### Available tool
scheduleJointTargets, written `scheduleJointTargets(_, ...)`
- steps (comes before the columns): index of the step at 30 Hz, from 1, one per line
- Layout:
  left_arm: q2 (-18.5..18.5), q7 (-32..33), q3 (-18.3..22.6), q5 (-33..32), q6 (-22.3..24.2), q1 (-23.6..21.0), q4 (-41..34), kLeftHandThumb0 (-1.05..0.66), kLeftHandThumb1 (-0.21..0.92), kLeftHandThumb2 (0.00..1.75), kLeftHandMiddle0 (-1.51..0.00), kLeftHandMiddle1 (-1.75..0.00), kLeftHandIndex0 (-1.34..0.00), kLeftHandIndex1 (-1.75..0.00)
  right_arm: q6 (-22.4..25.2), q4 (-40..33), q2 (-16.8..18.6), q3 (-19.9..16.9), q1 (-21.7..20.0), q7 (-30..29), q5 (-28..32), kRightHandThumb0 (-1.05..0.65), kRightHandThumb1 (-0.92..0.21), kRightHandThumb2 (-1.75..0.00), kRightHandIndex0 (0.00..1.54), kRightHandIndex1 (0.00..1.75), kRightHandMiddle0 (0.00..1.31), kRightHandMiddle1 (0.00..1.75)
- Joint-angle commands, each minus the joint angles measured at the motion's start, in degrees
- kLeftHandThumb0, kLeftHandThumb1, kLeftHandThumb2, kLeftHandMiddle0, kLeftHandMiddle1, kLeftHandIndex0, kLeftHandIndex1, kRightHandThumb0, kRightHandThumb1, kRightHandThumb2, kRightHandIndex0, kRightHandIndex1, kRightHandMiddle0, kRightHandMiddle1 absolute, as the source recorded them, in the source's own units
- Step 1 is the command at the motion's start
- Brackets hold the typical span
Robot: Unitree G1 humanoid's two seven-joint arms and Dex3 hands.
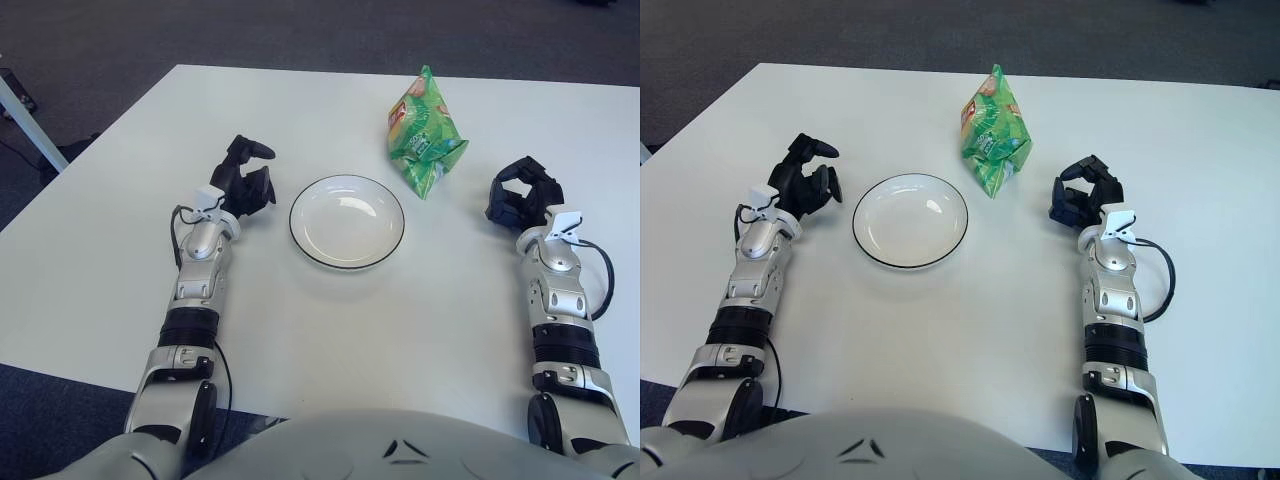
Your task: Put the snack into the plate.
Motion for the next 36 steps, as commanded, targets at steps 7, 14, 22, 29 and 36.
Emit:
scheduleJointTargets(7,-1.62,0.48,-0.44,0.46,-0.05,5.98,2.79,-0.37,0.75,0.76,-1.05,-1.75,-0.3,-1.75,0.33,2.46,1.62,0.17,4.11,0.88,0.54,-0.46,-0.36,-1.26,1.26,1.75,0.58,1.75)
scheduleJointTargets(14,-1.55,0.59,-0.4,0.55,0.01,5.85,2.75,-0.38,0.73,0.78,-1.05,-1.75,-0.31,-1.75,0.25,2.5,1.71,0.02,3.99,0.88,0.53,-0.46,-0.36,-1.26,1.26,1.75,0.57,1.75)
scheduleJointTargets(22,-1.58,0.72,-0.35,0.79,-0.14,5.65,2.95,-0.38,0.73,0.79,-1.06,-1.75,-0.31,-1.75,0.58,2.37,1.93,-0.31,3.89,0.68,0.87,-0.46,-0.37,-1.25,1.26,1.75,0.57,1.75)
scheduleJointTargets(29,-1.74,0.73,-0.32,1.0,-0.42,5.61,3.08,-0.38,0.73,0.79,-1.06,-1.75,-0.31,-1.75,-0.6,2.74,1.9,-0.19,3.89,-0.61,-0.41,-0.46,-0.37,-1.24,1.26,1.75,0.57,1.75)
scheduleJointTargets(36,-1.63,-0.02,-0.39,0.59,-0.41,5.68,3.05,-0.38,0.73,0.79,-1.06,-1.75,-0.31,-1.75,-2.02,2.16,1.57,0.16,3.67,-2.25,-1.75,-0.46,-0.38,-1.23,1.26,1.75,0.56,1.75)
